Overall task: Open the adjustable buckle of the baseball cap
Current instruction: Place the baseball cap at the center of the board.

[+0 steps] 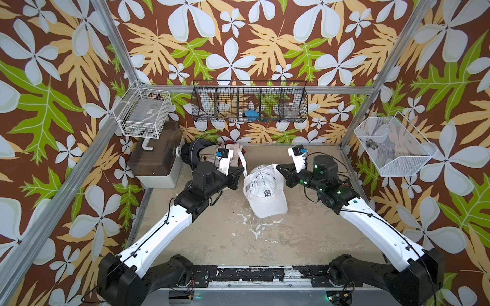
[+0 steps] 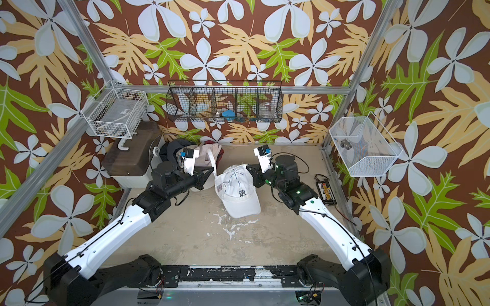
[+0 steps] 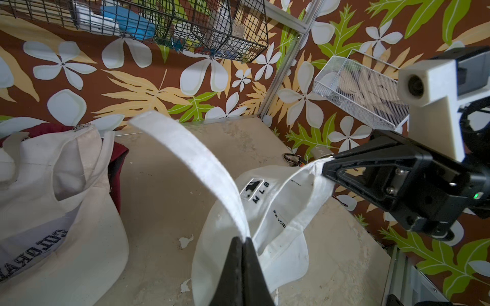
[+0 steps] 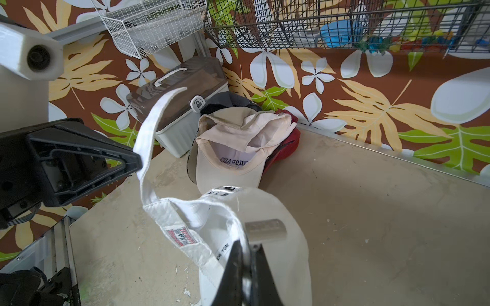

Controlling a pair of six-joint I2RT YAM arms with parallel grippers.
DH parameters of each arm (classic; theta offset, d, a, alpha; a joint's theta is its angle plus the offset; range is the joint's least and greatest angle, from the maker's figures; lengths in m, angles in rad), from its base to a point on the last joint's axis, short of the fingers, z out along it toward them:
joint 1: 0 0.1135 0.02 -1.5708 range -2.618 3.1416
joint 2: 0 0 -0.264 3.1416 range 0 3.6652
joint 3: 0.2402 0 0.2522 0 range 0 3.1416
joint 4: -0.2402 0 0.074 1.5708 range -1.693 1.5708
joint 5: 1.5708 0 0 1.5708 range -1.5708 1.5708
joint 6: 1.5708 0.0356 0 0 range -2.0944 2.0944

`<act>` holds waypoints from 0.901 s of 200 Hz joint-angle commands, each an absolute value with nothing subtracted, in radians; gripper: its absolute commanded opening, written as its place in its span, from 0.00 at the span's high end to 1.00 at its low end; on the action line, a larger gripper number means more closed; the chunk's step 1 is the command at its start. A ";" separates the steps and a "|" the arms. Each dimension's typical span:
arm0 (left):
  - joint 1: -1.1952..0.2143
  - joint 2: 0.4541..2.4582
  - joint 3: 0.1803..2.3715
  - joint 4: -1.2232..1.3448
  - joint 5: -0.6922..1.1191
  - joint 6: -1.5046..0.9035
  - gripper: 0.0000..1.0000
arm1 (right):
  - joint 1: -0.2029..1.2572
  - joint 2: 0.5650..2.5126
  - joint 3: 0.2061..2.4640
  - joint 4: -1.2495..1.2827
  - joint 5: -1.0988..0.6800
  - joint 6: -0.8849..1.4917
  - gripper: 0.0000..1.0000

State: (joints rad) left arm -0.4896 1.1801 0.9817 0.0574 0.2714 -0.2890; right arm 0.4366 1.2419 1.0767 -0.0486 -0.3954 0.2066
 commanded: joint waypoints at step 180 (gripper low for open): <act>-0.465 1.623 1.335 0.027 0.128 -0.128 0.45 | 0.312 1.686 1.331 -0.026 -0.265 0.235 0.87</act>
State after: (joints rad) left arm -0.4667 1.6161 1.3125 0.0208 0.1799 -0.1623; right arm 0.3199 1.6642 1.3045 -0.0242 -0.3141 0.2291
